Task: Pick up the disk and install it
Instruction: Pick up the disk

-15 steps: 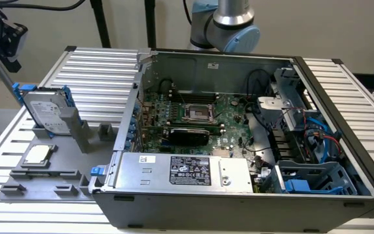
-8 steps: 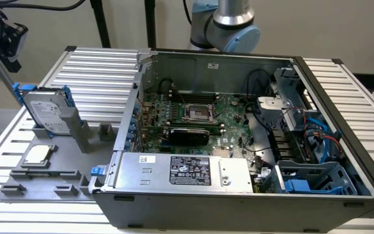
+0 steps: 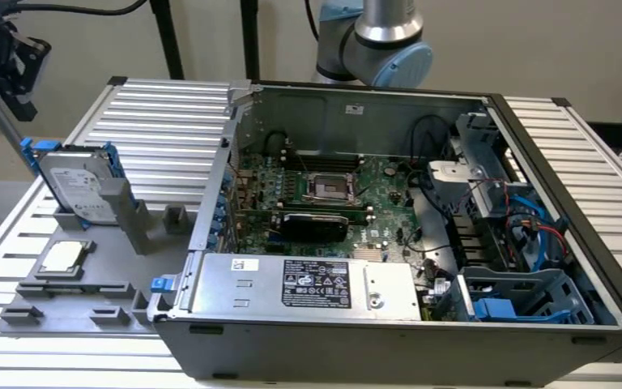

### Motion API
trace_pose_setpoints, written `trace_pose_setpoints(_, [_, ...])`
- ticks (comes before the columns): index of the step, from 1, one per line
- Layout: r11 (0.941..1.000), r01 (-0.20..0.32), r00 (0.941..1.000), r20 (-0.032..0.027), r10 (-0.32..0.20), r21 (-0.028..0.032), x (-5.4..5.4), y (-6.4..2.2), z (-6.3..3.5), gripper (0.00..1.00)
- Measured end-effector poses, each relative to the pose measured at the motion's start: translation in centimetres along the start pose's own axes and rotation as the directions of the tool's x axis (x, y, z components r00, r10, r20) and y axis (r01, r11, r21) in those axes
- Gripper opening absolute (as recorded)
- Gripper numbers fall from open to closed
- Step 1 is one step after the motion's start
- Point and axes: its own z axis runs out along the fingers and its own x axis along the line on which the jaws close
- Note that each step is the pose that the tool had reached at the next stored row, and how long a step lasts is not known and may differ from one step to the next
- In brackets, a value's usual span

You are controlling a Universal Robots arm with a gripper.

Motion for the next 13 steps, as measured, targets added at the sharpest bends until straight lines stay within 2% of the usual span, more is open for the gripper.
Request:
trace_pose_setpoints(3, [0.9985,0.054,0.9985,-0.0028,-0.054,-0.001,-0.01,-0.01,0.09,0.11])
trace_pose_setpoints(7, [0.9919,0.127,0.9919,-0.0061,-0.127,-0.0027,0.0,-0.01,0.25,0.11])
trace_pose_setpoints(10, [0.9835,0.181,0.9835,-0.0087,-0.181,-0.004,0.0,-0.02,0.34,0.11])
trace_pose_setpoints(13, [0.9721,0.235,0.972,-0.011,-0.235,-0.0056,0.0,-0.02,0.4,0.11])
